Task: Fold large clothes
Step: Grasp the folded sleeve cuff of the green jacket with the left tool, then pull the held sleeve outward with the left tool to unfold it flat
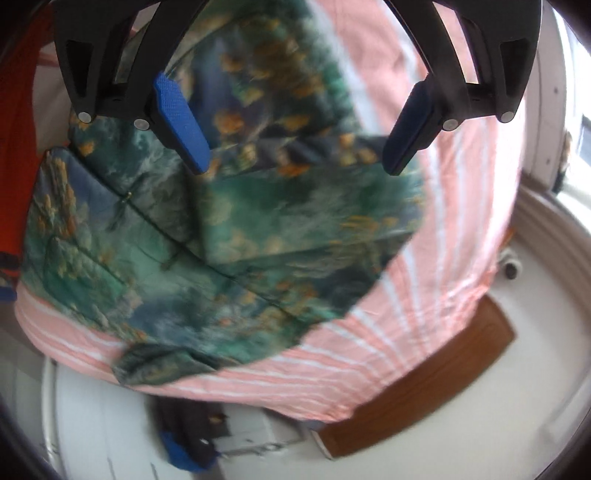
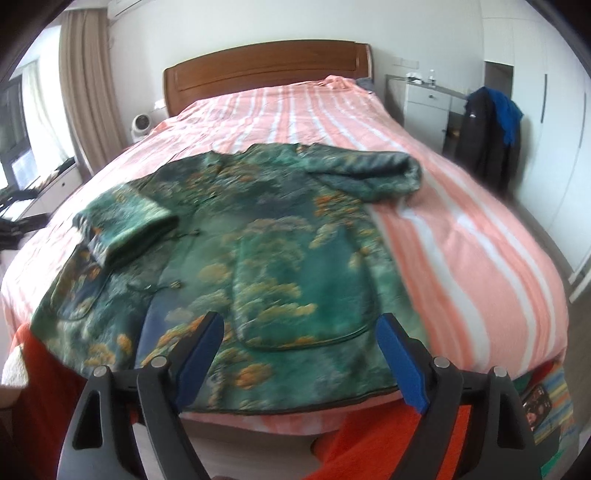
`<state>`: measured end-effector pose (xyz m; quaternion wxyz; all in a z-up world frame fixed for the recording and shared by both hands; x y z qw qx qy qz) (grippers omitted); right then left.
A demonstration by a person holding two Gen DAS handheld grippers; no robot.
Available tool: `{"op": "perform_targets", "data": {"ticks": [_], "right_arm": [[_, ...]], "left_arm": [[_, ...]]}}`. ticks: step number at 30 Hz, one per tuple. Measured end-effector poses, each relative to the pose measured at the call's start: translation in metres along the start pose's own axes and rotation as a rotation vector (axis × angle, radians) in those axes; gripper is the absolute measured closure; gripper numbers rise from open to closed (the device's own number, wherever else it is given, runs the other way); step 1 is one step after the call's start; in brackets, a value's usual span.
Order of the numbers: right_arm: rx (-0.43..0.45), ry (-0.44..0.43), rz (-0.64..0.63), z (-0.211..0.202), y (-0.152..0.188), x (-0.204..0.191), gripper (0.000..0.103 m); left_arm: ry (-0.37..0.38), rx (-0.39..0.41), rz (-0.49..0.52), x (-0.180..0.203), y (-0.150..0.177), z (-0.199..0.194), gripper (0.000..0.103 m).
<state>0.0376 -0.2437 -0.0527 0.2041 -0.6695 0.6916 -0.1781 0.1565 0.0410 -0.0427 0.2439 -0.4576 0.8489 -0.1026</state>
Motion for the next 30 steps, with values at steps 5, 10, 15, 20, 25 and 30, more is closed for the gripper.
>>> {"op": "perform_targets", "data": {"ticks": [5, 10, 15, 20, 25, 30], "right_arm": [[-0.017, -0.009, -0.036, 0.003, 0.012, -0.017, 0.019], [-0.052, -0.025, -0.069, 0.010, 0.024, -0.030, 0.019], [-0.010, -0.015, -0.099, 0.001, 0.026, -0.037, 0.019], [0.030, -0.038, -0.121, -0.002, 0.020, -0.045, 0.019], [0.008, -0.085, -0.143, 0.010, 0.016, -0.058, 0.019], [-0.029, -0.153, -0.156, 0.014, 0.010, -0.061, 0.019]], "left_arm": [[0.092, -0.098, 0.132, 0.047, -0.013, 0.069, 0.008], [0.112, -0.177, 0.056, 0.045, -0.019, 0.111, 0.087], [0.173, 0.003, -0.317, -0.065, 0.002, 0.042, 0.090], [0.065, 0.076, -0.864, -0.218, 0.101, 0.004, 0.089], [-0.118, -0.052, -1.312, -0.304, 0.233, 0.036, 0.090], [-0.174, -0.258, -1.370, -0.306, 0.280, 0.110, 0.092]]}}
Point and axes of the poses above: each gripper's, at about its wrist camera, not at the fingertips, and z roughly the way its jaws point, x to its right, y to its underside, the point moved 1 cm from there along z, roughly the way its jaws point, and after that the axes turned 12 degrees about -x, right-handed, at the moved point
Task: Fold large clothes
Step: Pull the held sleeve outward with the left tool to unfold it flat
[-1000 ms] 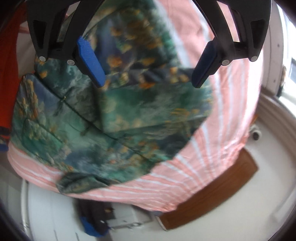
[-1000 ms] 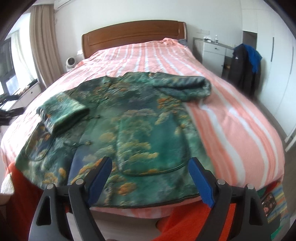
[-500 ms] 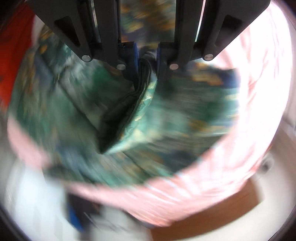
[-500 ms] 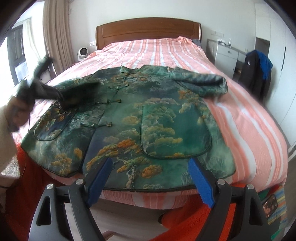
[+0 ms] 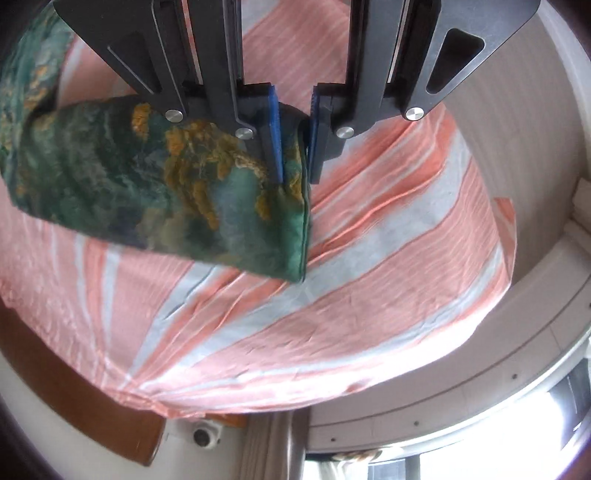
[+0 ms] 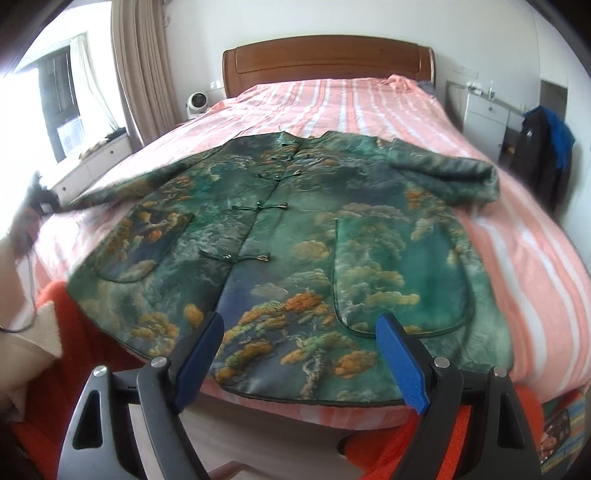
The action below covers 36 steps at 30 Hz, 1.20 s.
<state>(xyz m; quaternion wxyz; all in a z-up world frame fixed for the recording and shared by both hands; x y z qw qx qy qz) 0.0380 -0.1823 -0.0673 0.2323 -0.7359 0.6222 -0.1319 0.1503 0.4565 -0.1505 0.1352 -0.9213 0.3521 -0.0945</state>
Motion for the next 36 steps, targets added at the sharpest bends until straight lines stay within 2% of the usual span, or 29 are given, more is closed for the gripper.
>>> {"op": "perform_targets", "data": {"ticks": [1, 2, 4, 6, 7, 9, 11, 13, 17, 19, 20, 21, 22, 23, 26, 28, 31, 34, 35, 36], "right_arm": [[-0.011, -0.023, 0.011, -0.001, -0.005, 0.006, 0.019], [-0.023, -0.043, 0.023, -0.003, -0.013, 0.016, 0.019], [-0.030, -0.044, 0.029, -0.008, -0.030, 0.035, 0.019], [-0.033, -0.009, 0.005, -0.012, -0.056, 0.058, 0.019], [-0.024, 0.046, -0.034, -0.013, -0.078, 0.075, 0.014], [-0.011, 0.154, -0.107, -0.007, -0.110, 0.096, 0.008], [-0.027, 0.336, -0.236, 0.019, -0.155, 0.118, 0.007], [-0.063, 0.450, -0.370, 0.054, -0.188, 0.131, 0.007], [-0.256, 0.524, -0.626, 0.151, -0.233, 0.137, 0.014], [-0.252, 0.494, -0.624, 0.177, -0.251, 0.135, 0.023], [-0.243, 0.445, -0.581, 0.181, -0.259, 0.138, 0.026], [-0.236, 0.401, -0.532, 0.182, -0.267, 0.143, 0.047], [-0.225, 0.326, -0.438, 0.179, -0.276, 0.154, 0.084], [-0.193, 0.304, -0.357, 0.170, -0.282, 0.165, 0.092], [-0.032, 0.252, -0.112, 0.110, -0.282, 0.220, 0.093], [0.078, 0.270, 0.045, 0.057, -0.267, 0.268, 0.093], [0.176, 0.334, 0.295, -0.007, -0.228, 0.341, 0.093], [0.159, 0.489, 0.516, -0.038, -0.166, 0.412, 0.093], [0.124, 0.499, 0.584, -0.038, -0.143, 0.433, 0.092], [0.083, 0.491, 0.652, -0.033, -0.119, 0.452, 0.084]], "left_arm": [[-0.011, -0.017, -0.004, -0.001, 0.002, 0.011, 0.092], [-0.012, -0.022, -0.008, 0.000, 0.006, 0.018, 0.088], [-0.044, 0.002, -0.010, 0.001, 0.011, 0.016, 0.073], [-0.109, 0.009, -0.008, 0.004, 0.016, 0.008, 0.026], [-0.139, 0.020, -0.011, 0.002, 0.022, 0.003, 0.020], [-0.187, 0.042, -0.026, -0.004, 0.033, -0.010, 0.018], [-0.170, 0.036, -0.033, -0.009, 0.047, -0.022, 0.018], [-0.171, 0.038, -0.041, -0.034, 0.061, -0.038, 0.018], [-0.190, 0.041, -0.045, -0.040, 0.086, -0.063, 0.018], [-0.183, 0.035, -0.039, -0.040, 0.100, -0.075, 0.018], [-0.180, 0.029, -0.030, -0.038, 0.105, -0.080, 0.018], [-0.176, 0.024, -0.013, -0.032, 0.109, -0.083, 0.018], [-0.170, 0.027, 0.009, -0.024, 0.111, -0.087, 0.018], [-0.163, 0.035, 0.030, -0.019, 0.115, -0.096, 0.018], [-0.110, 0.075, 0.091, 0.007, 0.119, -0.117, 0.018], [-0.069, 0.101, 0.136, 0.029, 0.121, -0.129, 0.018], [0.006, 0.127, 0.200, 0.063, 0.126, -0.143, 0.018], [0.095, 0.120, 0.258, 0.098, 0.133, -0.149, 0.018], [0.113, 0.114, 0.281, 0.110, 0.137, -0.150, 0.018], [0.123, 0.109, 0.303, 0.120, 0.141, -0.151, 0.018]]}}
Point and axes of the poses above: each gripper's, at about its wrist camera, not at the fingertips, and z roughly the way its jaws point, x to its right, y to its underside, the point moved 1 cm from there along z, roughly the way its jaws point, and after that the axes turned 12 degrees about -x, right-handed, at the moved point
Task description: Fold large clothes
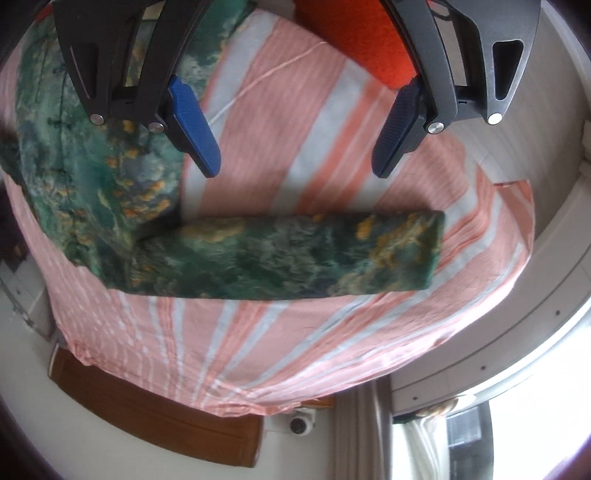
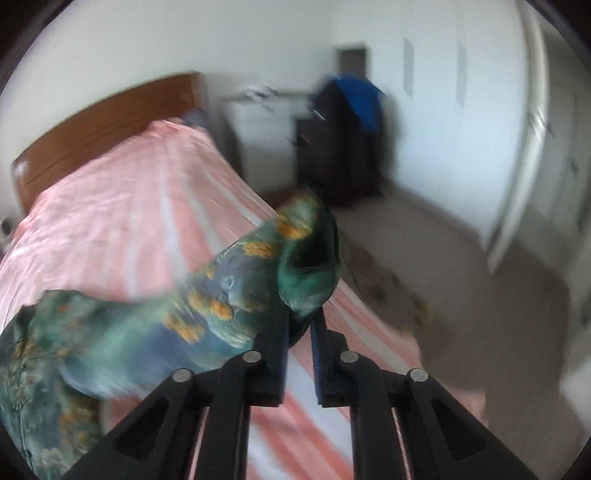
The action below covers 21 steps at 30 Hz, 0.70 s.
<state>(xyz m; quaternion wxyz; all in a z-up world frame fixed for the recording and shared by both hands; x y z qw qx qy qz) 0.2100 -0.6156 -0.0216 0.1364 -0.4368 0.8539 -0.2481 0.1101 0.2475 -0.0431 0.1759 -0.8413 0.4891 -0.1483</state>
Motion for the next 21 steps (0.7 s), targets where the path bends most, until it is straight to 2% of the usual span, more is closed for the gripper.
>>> {"op": "perform_targets", "data": {"ticks": [1, 2, 4, 5, 7, 8, 10, 14, 17, 21], "right_arm": [[-0.056, 0.025, 0.048, 0.016, 0.014, 0.023, 0.079], [-0.087, 0.066, 0.073, 0.026, 0.026, 0.037, 0.079], [-0.121, 0.094, 0.105, 0.036, 0.055, 0.058, 0.076], [-0.125, 0.080, 0.126, 0.035, 0.066, 0.062, 0.075], [-0.113, 0.008, 0.156, 0.021, 0.091, 0.059, 0.064], [-0.095, -0.034, 0.149, 0.008, 0.103, 0.048, 0.061], [-0.058, -0.106, 0.111, -0.016, 0.128, 0.017, 0.044], [-0.007, -0.306, -0.023, -0.066, 0.177, -0.066, 0.031], [0.016, -0.415, -0.126, -0.098, 0.217, -0.123, 0.018], [0.058, -0.422, -0.288, -0.118, 0.254, -0.171, 0.011]], "left_arm": [[0.009, -0.005, 0.022, 0.010, 0.001, 0.002, 0.018], [0.017, -0.014, 0.046, 0.020, 0.002, 0.005, 0.018], [0.042, -0.030, 0.082, 0.036, 0.006, 0.006, 0.018], [0.059, -0.033, 0.101, 0.044, 0.009, 0.004, 0.015], [0.072, -0.014, 0.131, 0.054, 0.015, -0.001, 0.009], [0.071, 0.001, 0.141, 0.057, 0.017, -0.002, 0.005], [0.062, 0.032, 0.168, 0.068, 0.023, -0.003, 0.004], [0.035, 0.045, 0.214, 0.092, 0.032, 0.005, 0.004], [0.054, 0.047, 0.258, 0.107, 0.038, 0.010, 0.004], [0.089, 0.040, 0.312, 0.130, 0.050, 0.021, 0.003]]}}
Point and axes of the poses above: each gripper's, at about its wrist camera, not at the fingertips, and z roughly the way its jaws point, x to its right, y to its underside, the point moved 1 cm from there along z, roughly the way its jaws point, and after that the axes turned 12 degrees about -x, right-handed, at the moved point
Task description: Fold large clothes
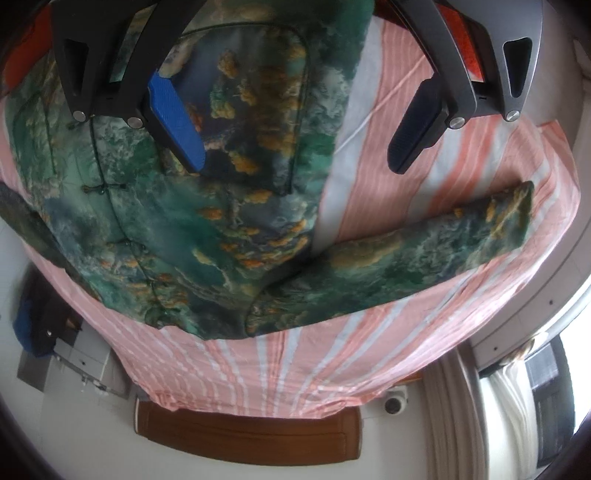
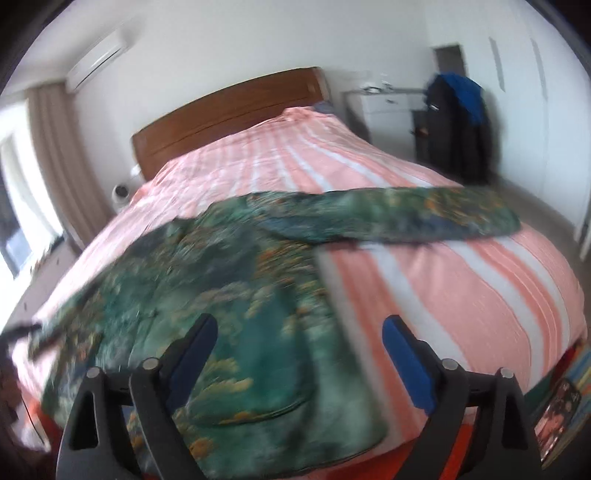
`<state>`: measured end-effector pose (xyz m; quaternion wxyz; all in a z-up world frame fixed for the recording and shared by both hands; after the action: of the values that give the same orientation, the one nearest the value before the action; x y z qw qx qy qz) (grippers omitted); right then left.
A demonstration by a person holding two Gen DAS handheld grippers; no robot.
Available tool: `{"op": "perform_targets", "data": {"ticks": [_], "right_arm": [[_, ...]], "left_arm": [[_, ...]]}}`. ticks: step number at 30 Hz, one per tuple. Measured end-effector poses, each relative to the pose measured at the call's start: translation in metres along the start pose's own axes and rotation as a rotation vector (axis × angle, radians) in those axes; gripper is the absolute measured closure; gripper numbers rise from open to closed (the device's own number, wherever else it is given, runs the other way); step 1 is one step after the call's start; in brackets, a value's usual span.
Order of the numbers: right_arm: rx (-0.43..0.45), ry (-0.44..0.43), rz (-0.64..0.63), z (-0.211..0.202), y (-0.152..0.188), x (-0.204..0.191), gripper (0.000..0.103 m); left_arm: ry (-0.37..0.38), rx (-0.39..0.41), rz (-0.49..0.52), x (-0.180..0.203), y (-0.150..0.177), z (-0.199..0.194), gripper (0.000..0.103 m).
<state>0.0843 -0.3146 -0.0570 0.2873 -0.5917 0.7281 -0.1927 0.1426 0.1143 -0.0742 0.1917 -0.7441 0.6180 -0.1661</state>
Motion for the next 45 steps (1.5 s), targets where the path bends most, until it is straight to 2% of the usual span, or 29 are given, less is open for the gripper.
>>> {"op": "perform_targets", "data": {"ticks": [2, 4, 9, 16, 21, 24, 32, 38, 45], "right_arm": [[-0.010, 0.018, -0.087, 0.008, 0.011, -0.022, 0.011], [-0.038, 0.028, -0.143, 0.019, 0.019, -0.033, 0.011], [-0.118, -0.003, -0.136, 0.032, 0.035, -0.038, 0.011], [-0.158, -0.001, -0.117, 0.033, 0.045, -0.034, 0.011], [-0.154, -0.007, -0.072, 0.031, 0.046, -0.034, 0.010], [-0.140, -0.018, -0.089, 0.027, 0.047, -0.037, 0.010], [-0.113, -0.028, -0.165, 0.021, 0.050, -0.045, 0.010], [-0.105, -0.054, -0.174, 0.017, 0.053, -0.047, 0.010], [-0.095, -0.086, -0.194, 0.011, 0.052, -0.055, 0.010]], "left_arm": [[0.012, -0.015, 0.026, 0.008, 0.003, 0.014, 0.003], [0.004, -0.068, 0.053, 0.016, 0.007, 0.037, 0.003], [-0.031, -0.158, 0.071, 0.023, 0.021, 0.077, 0.000], [-0.032, -0.157, 0.056, 0.022, 0.028, 0.081, 0.000], [0.040, -0.229, 0.012, 0.011, 0.020, 0.091, 0.000], [0.049, -0.263, 0.007, 0.009, 0.018, 0.094, 0.000], [0.053, -0.274, 0.020, 0.009, 0.017, 0.091, 0.000], [0.098, -0.158, -0.002, 0.006, 0.011, 0.048, 0.001], [0.083, 0.072, 0.049, 0.012, 0.007, -0.027, 0.000]]}}
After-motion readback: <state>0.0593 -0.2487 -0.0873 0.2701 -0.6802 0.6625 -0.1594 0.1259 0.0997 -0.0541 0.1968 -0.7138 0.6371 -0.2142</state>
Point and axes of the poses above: each gripper's, at about its wrist camera, not at the fingertips, and z roughly the way its jaws point, x to its right, y to its underside, the point moved 1 cm from there along z, roughly the way its jaws point, and after that the axes turned 12 degrees about -x, right-handed, at the moved point
